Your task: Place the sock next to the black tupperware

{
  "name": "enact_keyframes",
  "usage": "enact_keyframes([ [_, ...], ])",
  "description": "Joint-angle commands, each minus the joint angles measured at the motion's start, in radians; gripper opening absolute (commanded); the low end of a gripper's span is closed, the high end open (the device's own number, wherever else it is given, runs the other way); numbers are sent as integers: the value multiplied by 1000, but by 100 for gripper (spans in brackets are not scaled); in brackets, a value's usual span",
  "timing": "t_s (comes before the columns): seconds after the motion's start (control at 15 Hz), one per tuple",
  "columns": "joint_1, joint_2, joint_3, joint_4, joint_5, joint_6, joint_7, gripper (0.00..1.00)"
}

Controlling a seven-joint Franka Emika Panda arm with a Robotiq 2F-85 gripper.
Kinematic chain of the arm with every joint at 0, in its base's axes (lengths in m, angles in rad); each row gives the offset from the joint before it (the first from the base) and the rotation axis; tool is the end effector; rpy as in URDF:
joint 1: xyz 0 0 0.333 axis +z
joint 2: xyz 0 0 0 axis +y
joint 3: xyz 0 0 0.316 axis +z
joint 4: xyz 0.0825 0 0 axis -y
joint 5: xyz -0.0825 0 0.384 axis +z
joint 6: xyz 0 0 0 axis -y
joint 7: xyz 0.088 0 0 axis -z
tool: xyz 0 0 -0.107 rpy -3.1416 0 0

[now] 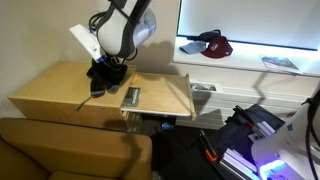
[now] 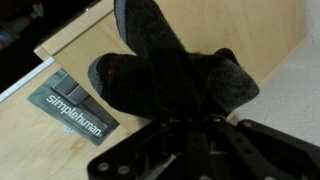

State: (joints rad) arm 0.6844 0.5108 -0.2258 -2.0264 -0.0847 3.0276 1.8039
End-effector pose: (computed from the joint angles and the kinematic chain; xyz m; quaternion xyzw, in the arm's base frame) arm 0.5679 0.2977 0.2529 -0.7961 0.5490 -0.1633 0.1953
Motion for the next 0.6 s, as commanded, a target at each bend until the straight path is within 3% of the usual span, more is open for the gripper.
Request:
enact_keyframes([
  [0.0, 76, 194, -112, 165, -11, 40, 43, 2],
  [0.27, 62, 270, -70, 248, 56, 42, 2, 2],
  [0.33, 60, 272, -61, 260, 71, 34, -3, 32],
  [0.4, 54, 272, -51, 269, 77, 16, -15, 33],
  [0.53, 47, 235, -45, 262, 86, -85, -31, 47],
])
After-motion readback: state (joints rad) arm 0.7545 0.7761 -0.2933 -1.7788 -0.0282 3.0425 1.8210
